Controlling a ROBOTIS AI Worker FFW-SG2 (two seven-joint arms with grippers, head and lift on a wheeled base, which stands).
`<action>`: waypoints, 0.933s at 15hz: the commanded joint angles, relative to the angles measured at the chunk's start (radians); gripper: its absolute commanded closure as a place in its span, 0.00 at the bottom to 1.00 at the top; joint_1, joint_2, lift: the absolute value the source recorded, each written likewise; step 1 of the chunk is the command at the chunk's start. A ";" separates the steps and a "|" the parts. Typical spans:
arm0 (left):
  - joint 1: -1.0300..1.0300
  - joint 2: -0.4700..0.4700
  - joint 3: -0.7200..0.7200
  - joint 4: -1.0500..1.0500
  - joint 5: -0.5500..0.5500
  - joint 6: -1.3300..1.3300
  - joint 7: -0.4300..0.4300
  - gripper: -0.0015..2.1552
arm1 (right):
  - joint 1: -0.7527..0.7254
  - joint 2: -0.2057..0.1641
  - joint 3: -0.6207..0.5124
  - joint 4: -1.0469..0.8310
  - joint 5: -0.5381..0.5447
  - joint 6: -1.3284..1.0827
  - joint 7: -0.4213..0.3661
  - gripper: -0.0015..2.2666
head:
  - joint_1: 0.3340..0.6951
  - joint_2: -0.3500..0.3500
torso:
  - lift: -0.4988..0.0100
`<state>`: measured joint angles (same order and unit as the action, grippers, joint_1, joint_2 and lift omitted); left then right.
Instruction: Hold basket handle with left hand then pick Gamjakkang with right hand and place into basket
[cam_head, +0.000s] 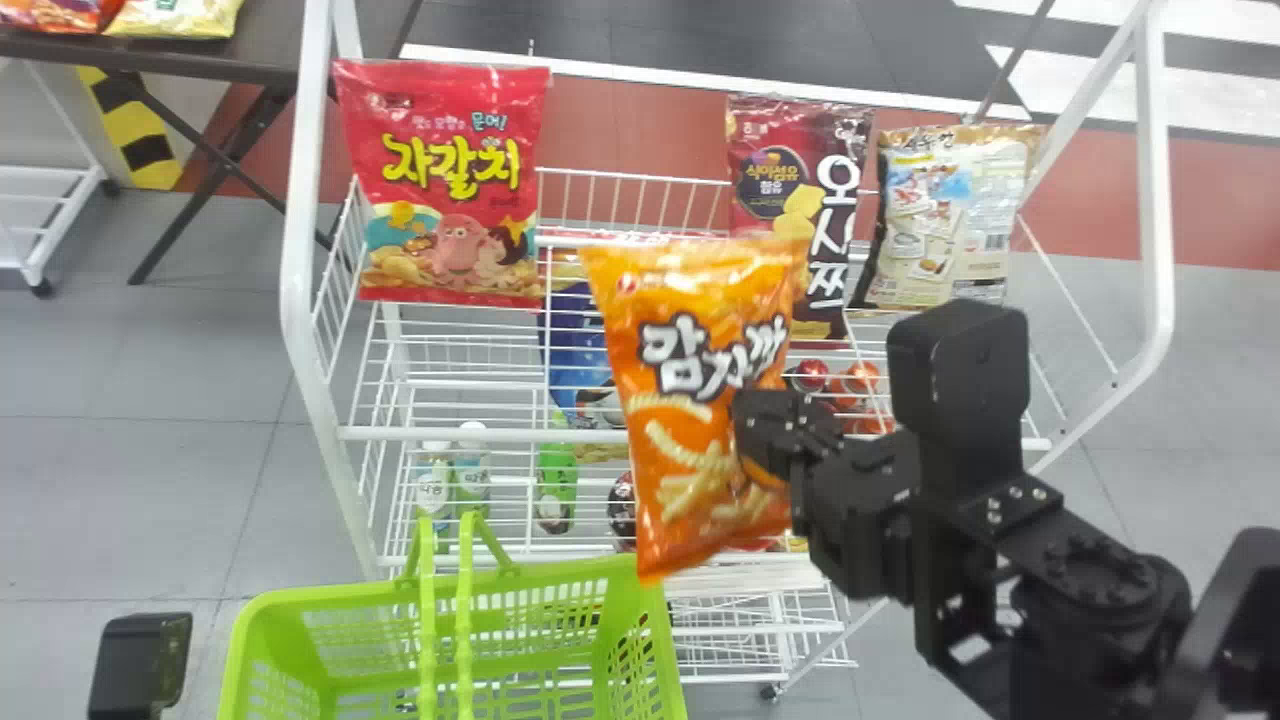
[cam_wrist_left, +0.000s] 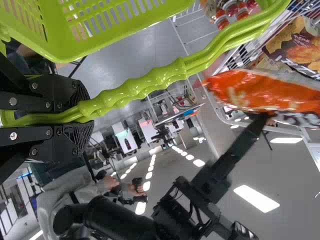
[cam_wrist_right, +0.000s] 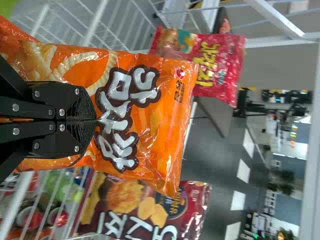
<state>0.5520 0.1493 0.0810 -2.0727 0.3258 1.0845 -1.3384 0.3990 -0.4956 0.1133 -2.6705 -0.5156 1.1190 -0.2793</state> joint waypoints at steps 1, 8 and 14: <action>0.000 0.000 -0.004 0.000 -0.004 -0.002 0.001 1.00 | 0.043 -0.005 -0.032 -0.060 -0.041 0.166 0.000 0.98 | 1.00 0.20 | 0.94; 0.002 0.000 -0.004 0.002 -0.004 -0.011 0.002 1.00 | 0.081 0.006 0.008 -0.097 -0.100 0.439 0.022 0.98 | 1.00 0.09 | 0.94; -0.006 0.001 -0.010 0.000 -0.007 -0.011 0.007 1.00 | 0.038 0.048 0.135 -0.063 -0.089 0.453 0.066 0.98 | 1.00 0.21 | 0.94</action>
<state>0.5489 0.1499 0.0717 -2.0713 0.3216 1.0731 -1.3324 0.4600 -0.4584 0.2065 -2.7497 -0.6174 1.5671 -0.2134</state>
